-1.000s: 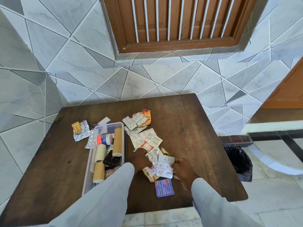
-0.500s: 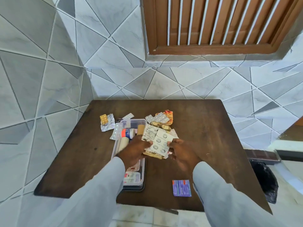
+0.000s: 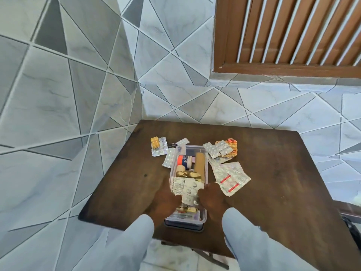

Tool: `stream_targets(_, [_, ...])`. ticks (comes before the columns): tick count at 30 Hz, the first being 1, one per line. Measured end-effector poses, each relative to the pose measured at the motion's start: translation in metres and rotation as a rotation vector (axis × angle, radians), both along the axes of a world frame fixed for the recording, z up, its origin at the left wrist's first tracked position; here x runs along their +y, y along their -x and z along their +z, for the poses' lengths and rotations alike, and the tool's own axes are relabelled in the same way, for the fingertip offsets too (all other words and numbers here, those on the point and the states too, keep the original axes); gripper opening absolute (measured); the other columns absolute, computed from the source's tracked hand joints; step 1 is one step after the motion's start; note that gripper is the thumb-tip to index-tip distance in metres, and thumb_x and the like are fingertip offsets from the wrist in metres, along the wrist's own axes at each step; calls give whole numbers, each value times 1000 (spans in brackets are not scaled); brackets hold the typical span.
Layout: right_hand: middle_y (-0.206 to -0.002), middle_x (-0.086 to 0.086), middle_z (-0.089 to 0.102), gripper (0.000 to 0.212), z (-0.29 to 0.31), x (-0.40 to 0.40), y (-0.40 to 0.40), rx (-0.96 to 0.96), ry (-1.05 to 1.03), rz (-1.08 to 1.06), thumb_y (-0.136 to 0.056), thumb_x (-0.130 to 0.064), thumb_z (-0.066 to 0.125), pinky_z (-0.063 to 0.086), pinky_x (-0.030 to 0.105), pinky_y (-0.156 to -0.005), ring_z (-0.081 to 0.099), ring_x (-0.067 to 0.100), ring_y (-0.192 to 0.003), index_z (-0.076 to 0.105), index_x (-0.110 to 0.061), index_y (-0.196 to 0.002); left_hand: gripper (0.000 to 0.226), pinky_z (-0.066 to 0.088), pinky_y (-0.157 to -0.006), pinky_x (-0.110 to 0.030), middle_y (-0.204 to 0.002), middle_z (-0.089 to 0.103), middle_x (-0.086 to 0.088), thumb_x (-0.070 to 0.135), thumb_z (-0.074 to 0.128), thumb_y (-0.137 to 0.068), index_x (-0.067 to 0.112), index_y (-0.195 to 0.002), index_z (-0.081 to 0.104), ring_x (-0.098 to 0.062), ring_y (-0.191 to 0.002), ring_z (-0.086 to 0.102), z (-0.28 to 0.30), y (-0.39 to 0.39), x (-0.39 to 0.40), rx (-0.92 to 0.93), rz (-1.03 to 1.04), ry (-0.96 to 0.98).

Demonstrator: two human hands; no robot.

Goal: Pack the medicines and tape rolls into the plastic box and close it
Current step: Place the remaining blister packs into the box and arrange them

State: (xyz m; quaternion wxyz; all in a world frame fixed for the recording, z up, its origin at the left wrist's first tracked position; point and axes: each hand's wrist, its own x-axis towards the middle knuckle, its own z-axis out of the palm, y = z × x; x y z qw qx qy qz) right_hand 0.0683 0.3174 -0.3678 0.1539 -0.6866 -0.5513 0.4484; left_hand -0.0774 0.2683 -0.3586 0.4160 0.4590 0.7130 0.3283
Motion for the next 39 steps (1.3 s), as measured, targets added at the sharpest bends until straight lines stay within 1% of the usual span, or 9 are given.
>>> stream_targets(3, [-110, 10, 65, 25, 2, -4, 4, -204, -86, 75, -93, -25, 51, 53, 32, -89, 64, 29, -103, 61, -8, -108, 56, 42, -102, -26, -135, 50, 9, 22, 61, -93, 24, -143, 35, -16, -125, 51, -11, 3, 5, 93, -105, -3])
stream_targets(7, [-107, 6, 67, 21, 11, -11, 11, -350, -151, 44, -91, -28, 54, 57, 39, -85, 66, 27, -96, 59, -15, -107, 54, 53, -92, -29, -129, 57, 10, 29, 62, -91, 36, -137, 35, -13, -112, 59, -22, 10, 12, 106, -228, 41])
stream_targets(11, [-113, 7, 62, 22, 19, -9, 16, -450, -103, 142, -92, -21, 49, 53, 33, -85, 63, 27, -104, 58, -11, -110, 62, 53, -87, -22, -130, 56, 7, 30, 65, -89, 30, -140, 30, -14, -111, 60, -28, 11, 17, 154, -328, 75])
stream_targets(13, [-115, 4, 62, 25, 15, -6, 17, -467, -99, 141, -91, -26, 51, 54, 32, -87, 63, 26, -105, 59, -14, -111, 64, 56, -88, -26, -128, 57, 6, 24, 67, -88, 30, -139, 29, -13, -107, 60, -33, 13, 17, 163, -353, 95])
stream_targets(19, [-121, 10, 60, 29, 11, -10, 15, -587, -113, 166, -91, -23, 50, 50, 33, -90, 60, 28, -112, 57, -12, -117, 63, 53, -84, -24, -133, 56, -1, 20, 61, -92, 26, -145, 28, -21, -112, 60, -27, 11, 9, 381, -462, 109])
stream_targets(23, [-122, 8, 59, 30, 5, -13, 13, -639, -184, 204, -91, -27, 53, 51, 35, -92, 58, 27, -112, 58, -16, -118, 42, 51, -91, -31, -127, 59, -5, 18, 61, -92, 20, -132, 48, -23, -110, 60, -17, 13, 8, 712, -562, 52])
stream_targets(27, [-126, 6, 55, 30, 0, -21, 12, -695, -284, 238, -91, -32, 56, 50, 35, -89, 54, 25, -112, 60, -19, -118, 48, 37, -106, -44, -141, 48, -4, 29, 64, -91, 21, -135, 47, -28, -127, 43, -21, 21, 14, 1043, -615, -108])
stream_targets(34, [-147, 6, 38, 50, -2, -35, 5, -757, -371, 410, -93, -40, 56, 37, 39, -105, 39, 27, -131, 44, -20, -137, 67, 13, -115, -58, -152, 34, -6, 41, 63, -89, 21, -145, 34, -36, -142, 20, -32, 26, 20, 1184, -722, -102])
stream_targets(39, [-145, 7, 47, 47, -3, -34, 8, -886, -471, 729, -96, -42, 50, 21, 51, -111, 29, 34, -138, 50, -16, -135, 71, 0, -115, -61, -159, 17, -8, 46, 62, -88, 23, -147, 30, -40, -146, 6, -32, 24, 23, 1246, -758, -91])
